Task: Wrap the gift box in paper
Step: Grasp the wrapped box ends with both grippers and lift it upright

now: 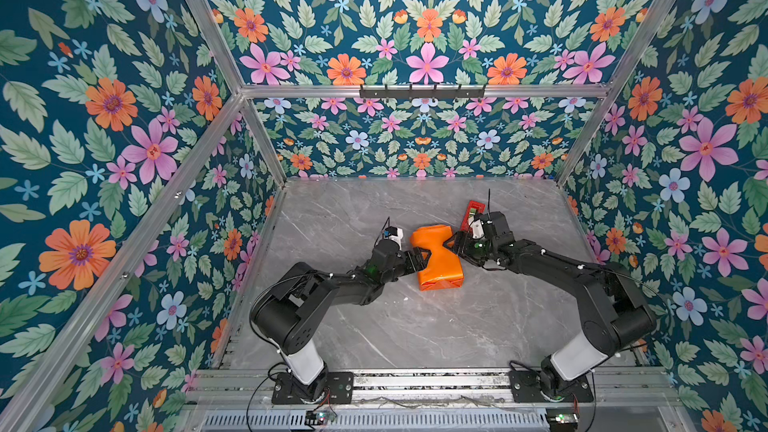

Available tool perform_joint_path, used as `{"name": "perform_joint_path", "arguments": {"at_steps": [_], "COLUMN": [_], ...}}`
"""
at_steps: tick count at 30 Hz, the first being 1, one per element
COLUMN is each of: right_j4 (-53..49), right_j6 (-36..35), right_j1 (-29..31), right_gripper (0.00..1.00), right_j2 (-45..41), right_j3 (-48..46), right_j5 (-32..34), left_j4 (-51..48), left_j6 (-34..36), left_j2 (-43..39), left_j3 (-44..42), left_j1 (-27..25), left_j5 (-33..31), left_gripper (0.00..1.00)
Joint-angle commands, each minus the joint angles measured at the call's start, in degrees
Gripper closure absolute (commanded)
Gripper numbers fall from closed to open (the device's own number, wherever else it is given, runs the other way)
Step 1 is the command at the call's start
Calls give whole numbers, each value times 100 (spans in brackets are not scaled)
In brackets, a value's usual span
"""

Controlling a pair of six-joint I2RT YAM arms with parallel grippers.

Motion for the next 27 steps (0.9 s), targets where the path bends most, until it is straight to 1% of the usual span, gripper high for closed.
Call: {"name": "perform_joint_path", "arguments": {"at_steps": [1, 5, 9, 16, 17, 19, 23, 27], "right_j4": [520, 902, 1211, 1654, 1723, 1884, 2138, 2181], "right_j6": [223, 290, 286, 221, 238, 249, 181, 131], "right_j1": [-3, -4, 2, -2, -2, 5, 76, 144], "right_gripper": [24, 26, 29, 29, 29, 29, 29, 30], "right_j2": [315, 446, 389, 139, -68, -170, -384, -541], "right_j3": [130, 241, 297, 106, 68, -35, -207, -353], "right_j5": [-528, -793, -962, -984, -994, -994, -968, -894], "left_j4": [103, 120, 214, 288, 349, 479, 572, 663], "left_j6": [-447, -327, -146, 175, 192, 207, 221, 186], "left_j2": [126, 274, 170, -340, -404, -533, -698, -799], "left_j3": [163, 383, 521, 395, 357, 267, 175, 113], "left_j1": [63, 189, 192, 201, 208, 216, 226, 227], "left_j5": [238, 317, 426, 359, 348, 311, 320, 404], "left_gripper": [7, 7, 7, 3, 2, 0, 0, 0]}}
